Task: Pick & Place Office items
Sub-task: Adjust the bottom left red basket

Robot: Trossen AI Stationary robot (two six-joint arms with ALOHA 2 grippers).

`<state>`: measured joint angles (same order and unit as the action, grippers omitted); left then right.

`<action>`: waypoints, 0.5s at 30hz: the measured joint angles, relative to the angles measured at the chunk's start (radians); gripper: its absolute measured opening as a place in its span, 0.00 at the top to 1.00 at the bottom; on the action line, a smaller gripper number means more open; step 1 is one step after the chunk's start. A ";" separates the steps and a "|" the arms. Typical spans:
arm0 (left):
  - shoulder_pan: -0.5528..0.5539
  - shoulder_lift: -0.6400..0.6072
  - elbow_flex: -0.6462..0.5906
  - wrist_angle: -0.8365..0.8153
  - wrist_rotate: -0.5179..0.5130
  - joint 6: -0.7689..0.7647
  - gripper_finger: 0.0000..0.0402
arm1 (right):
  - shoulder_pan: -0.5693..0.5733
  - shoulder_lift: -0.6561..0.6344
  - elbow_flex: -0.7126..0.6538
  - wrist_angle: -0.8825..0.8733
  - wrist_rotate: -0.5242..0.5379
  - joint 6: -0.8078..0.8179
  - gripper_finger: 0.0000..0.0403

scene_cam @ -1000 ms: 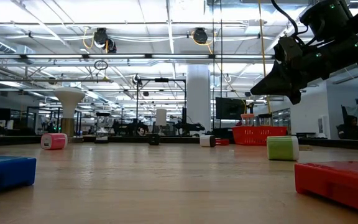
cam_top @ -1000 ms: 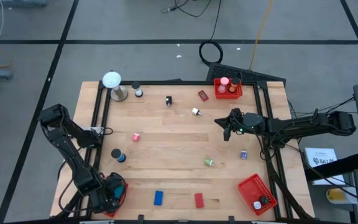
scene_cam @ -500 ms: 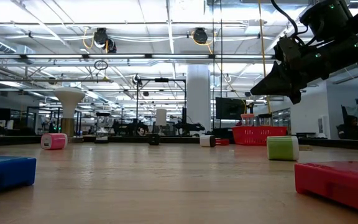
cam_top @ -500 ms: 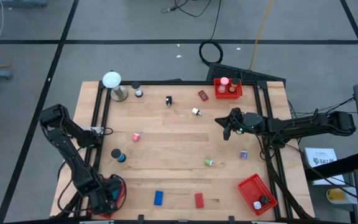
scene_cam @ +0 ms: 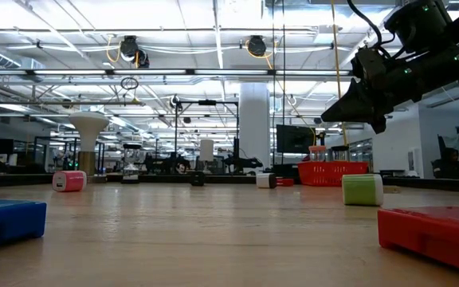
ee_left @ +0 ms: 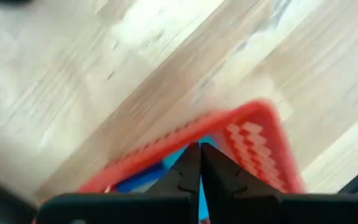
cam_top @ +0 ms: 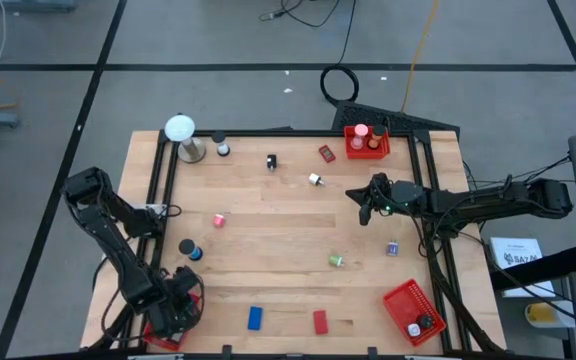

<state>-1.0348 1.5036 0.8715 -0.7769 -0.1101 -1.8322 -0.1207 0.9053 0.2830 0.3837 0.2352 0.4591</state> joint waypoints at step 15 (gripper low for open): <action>0.082 0.000 0.000 0.084 -0.059 0.173 0.97 | 0.000 0.000 0.000 0.000 0.000 0.000 1.00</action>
<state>-0.9527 1.5032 0.8715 -0.6927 -0.1687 -1.6591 -0.1207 0.9052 0.2829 0.3840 0.2352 0.4595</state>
